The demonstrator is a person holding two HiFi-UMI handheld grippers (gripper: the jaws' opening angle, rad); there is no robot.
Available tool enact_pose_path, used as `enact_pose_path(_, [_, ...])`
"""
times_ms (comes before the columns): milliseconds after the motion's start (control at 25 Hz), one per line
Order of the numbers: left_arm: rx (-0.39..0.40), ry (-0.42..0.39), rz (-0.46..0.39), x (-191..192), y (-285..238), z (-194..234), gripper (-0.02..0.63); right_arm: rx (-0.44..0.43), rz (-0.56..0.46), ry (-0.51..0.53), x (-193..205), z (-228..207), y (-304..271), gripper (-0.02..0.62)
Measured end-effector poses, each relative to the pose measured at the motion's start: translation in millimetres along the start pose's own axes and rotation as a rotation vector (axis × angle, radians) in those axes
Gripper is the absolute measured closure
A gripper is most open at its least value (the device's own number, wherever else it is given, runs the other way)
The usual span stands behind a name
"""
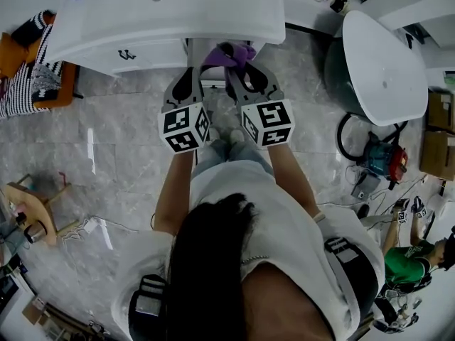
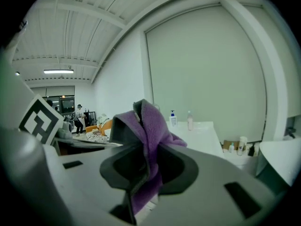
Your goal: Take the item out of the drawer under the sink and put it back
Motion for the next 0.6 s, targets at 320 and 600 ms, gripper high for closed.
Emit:
enact_pose_path(320, [-0.027,-0.003,-0.001,13,14,-19,0.603,0.014,-0.03,-0.017,7,-8,28,0.495])
enact_pose_path(600, [-0.012,-0.017,-0.011,19,26,-33,0.603,-0.002,-0.039,-0.02,13,-4,42,0.495])
Point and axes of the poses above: the fingertips, and each gripper's own axes: y backward along the fingers, z to its left, x out of its underside, the point moved 10 cm from there along y, backward along the fingers, and after that the axes turned 4 degrees about -x, right-handed, at the moved point
